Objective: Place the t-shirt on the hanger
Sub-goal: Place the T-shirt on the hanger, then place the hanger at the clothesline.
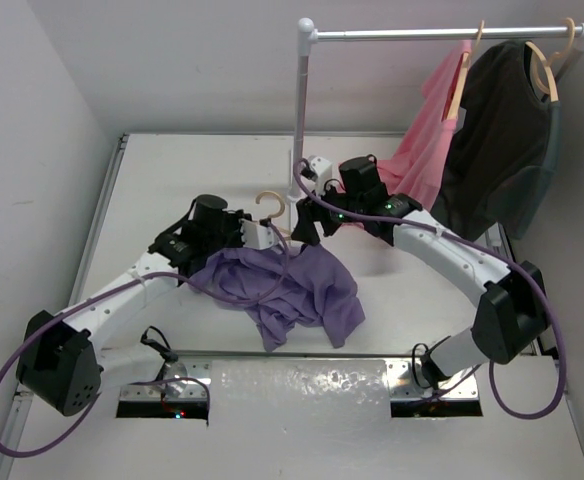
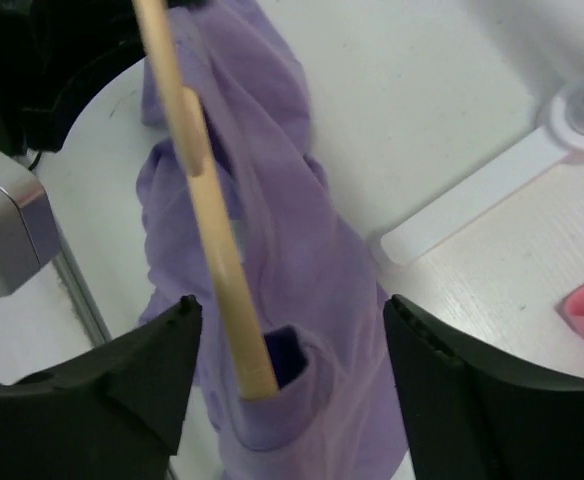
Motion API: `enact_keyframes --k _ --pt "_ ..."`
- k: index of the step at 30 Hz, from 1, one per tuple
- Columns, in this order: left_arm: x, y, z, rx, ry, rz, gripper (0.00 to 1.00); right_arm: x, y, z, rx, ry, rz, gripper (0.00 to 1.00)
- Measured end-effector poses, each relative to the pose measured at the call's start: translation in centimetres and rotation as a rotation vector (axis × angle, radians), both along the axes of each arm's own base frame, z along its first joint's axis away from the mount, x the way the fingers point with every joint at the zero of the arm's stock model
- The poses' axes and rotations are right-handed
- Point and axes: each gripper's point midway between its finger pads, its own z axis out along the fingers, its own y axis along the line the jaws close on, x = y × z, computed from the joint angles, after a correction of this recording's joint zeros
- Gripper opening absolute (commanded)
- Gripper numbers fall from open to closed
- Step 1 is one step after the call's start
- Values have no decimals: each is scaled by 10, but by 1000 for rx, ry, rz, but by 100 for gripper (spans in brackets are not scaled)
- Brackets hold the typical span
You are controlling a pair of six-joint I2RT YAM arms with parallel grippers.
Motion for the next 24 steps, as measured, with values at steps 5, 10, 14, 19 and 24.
enact_keyframes --k 5,10,14,19,24 --pt "-3 -10 4 -48 14 -33 0 -14 9 -1 -2 -25 127 75" --pt "-4 -15 4 -64 23 -56 0 -22 21 -11 -35 -30 215 68" --pt "-7 -19 3 -97 43 -60 0 -17 24 -35 -75 12 221 52" --pt "-8 -24 9 -134 51 -61 0 -13 22 -53 -105 38 215 2" --pt "-5 -22 16 -157 31 -65 0 -28 22 -40 -63 16 244 0"
